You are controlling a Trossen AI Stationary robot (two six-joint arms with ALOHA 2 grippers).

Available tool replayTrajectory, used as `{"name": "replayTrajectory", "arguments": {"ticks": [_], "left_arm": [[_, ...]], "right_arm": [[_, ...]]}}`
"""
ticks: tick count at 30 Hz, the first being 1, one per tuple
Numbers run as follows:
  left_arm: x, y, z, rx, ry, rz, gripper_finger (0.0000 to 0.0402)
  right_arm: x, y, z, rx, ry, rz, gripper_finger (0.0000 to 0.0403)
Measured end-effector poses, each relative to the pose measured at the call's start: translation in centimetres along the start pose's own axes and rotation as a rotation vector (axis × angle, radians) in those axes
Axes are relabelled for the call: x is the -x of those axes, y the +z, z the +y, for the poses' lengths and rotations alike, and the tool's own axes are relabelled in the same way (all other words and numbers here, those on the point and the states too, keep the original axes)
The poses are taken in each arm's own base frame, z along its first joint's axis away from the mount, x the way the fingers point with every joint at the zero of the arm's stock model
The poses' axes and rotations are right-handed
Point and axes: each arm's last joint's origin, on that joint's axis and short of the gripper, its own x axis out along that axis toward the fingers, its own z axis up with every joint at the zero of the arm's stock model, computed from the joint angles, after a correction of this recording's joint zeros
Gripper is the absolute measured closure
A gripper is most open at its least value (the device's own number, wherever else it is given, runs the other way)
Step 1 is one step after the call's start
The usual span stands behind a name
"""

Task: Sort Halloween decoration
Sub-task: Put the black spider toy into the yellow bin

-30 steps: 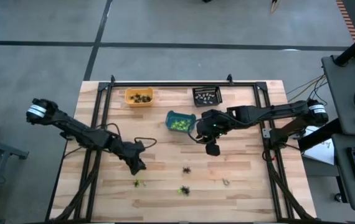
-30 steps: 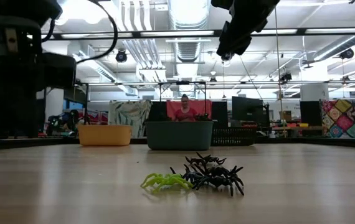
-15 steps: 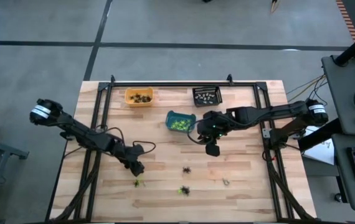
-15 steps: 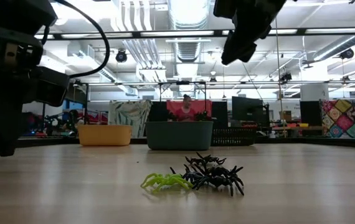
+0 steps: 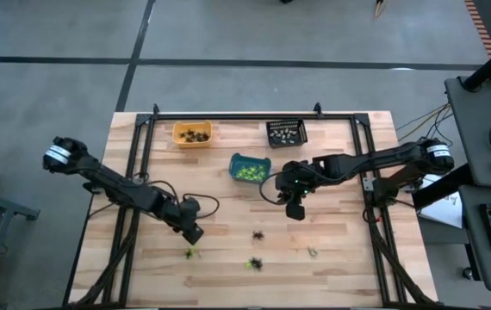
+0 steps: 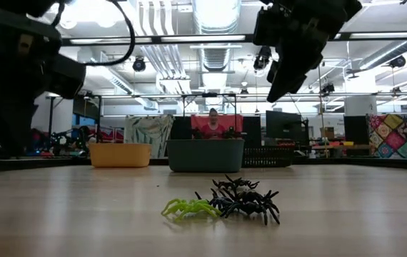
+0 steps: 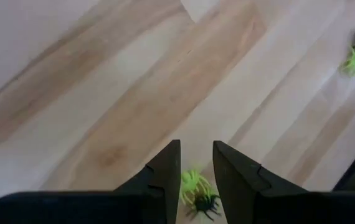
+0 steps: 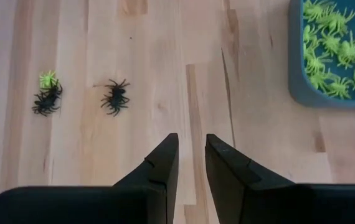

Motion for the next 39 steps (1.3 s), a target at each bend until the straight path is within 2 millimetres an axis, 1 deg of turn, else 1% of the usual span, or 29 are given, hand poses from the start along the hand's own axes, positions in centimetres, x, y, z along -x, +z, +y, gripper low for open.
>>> {"name": "replayTrajectory", "arguments": {"ticks": [7, 15, 21, 26, 33, 39], "left_arm": [[0.1, -1.3, -3.1, -0.034, 0.068, 0.052, 0.0325], [-1.2, -3.6, -5.9, -0.118, 0.275, 0.122, 0.0325], [-2.1, -5.7, -7.3, -0.237, 0.329, 0.138, 0.0324], [-2.2, -7.9, -7.4, -0.355, 0.335, 0.09, 0.0306], [-1.6, -10.4, -7.3, -0.526, 0.329, -0.068, 0.0269], [-2.6, -11.8, -6.6, -0.61, 0.368, -0.123, 0.0262]], "right_arm": [[-0.4, -0.6, 0.3, 0.004, 0.006, 0.022, 0.0335], [-0.5, -0.2, 0.8, 0.035, 0.021, -0.023, 0.0335], [-0.5, -0.2, 0.8, 0.032, 0.022, -0.025, 0.0335], [-0.5, -0.2, 0.8, 0.032, 0.022, -0.027, 0.0335], [-0.4, 0.1, 0.8, 0.037, 0.028, -0.061, 0.0335], [-0.4, 0.3, 0.9, 0.039, 0.031, -0.081, 0.0335]]}}
